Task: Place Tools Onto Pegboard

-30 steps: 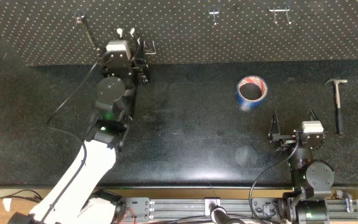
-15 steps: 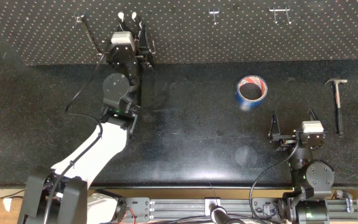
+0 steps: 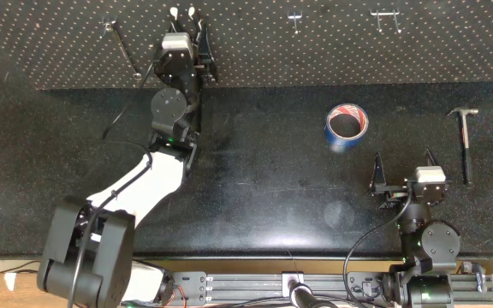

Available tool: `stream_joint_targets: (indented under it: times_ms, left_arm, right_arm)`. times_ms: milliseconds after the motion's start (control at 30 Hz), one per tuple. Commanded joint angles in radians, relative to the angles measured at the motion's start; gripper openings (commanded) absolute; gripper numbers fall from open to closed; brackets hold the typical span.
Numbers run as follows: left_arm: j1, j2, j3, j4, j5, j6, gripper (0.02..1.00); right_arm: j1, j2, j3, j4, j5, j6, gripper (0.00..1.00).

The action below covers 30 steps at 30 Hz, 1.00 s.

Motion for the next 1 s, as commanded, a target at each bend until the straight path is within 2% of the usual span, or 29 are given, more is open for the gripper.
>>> stream_joint_targets:
  times_ms: [33,167,200,233,267,300,333,367,400,500,600,700,733,767,867,1000]
  left_arm:
    - [0.004,0.064,0.056,0.018,0.019,0.016,0.029]
    - [0.004,0.087,0.056,0.004,0.045,0.016,0.029]
    - [0.004,0.087,0.056,-0.028,0.050,0.016,0.095]
    - [0.004,0.087,0.056,-0.078,0.079,0.016,0.207]
    - [0.004,0.087,0.056,-0.087,0.084,0.017,0.207]
    - [0.004,0.087,0.056,-0.087,0.082,0.017,0.430]
    - [0.005,0.087,0.056,-0.085,0.082,0.017,0.603]
    - [0.005,0.087,0.056,-0.077,0.083,0.016,0.717]
    - [0.004,0.087,0.056,-0.076,0.083,0.017,0.996]
    - [0.008,0.034,0.056,-0.127,0.082,0.017,0.996]
    - [0.029,-0.153,0.056,-0.388,0.083,0.017,0.998]
    - [0.031,-0.270,0.056,-0.545,0.087,0.017,0.996]
    - [0.032,-0.342,0.056,-0.675,0.087,0.017,0.996]
    - [0.045,-0.384,0.056,-0.729,0.103,0.016,0.996]
    - [0.132,-0.519,0.053,-0.877,0.234,0.016,0.996]
    - [0.186,-0.655,0.033,-0.978,0.269,0.016,0.996]
  right_arm:
    - [0.008,-0.006,-0.005,-0.003,-0.002,-0.011,0.941]
    - [0.008,-0.006,-0.005,-0.003,-0.002,-0.011,0.941]
    - [0.008,-0.006,-0.005,-0.003,-0.002,-0.011,0.941]
    - [0.008,-0.006,-0.005,-0.003,-0.002,-0.011,0.941]
    - [0.008,-0.006,-0.005,-0.003,-0.002,-0.011,0.941]
    - [0.008,-0.006,-0.005,-0.003,-0.002,-0.011,0.941]
    - [0.008,-0.006,-0.005,-0.003,-0.002,-0.011,0.941]
    - [0.008,-0.006,-0.005,-0.003,-0.002,-0.011,0.941]
    - [0.008,-0.006,-0.005,-0.003,-0.002,-0.011,0.941]
    - [0.008,-0.006,-0.005,-0.003,-0.002,-0.011,0.941]
    - [0.008,-0.006,-0.005,-0.003,-0.002,-0.011,0.941]
    - [0.008,-0.006,-0.005,-0.003,-0.002,-0.011,0.941]
    - [0.008,-0.006,-0.005,-0.003,-0.002,-0.011,0.941]
    - [0.008,-0.006,-0.005,-0.003,-0.002,-0.011,0.941]
    - [0.008,-0.006,-0.005,-0.003,-0.002,-0.011,0.941]
    - [0.008,-0.006,-0.005,-0.003,-0.002,-0.011,0.941]
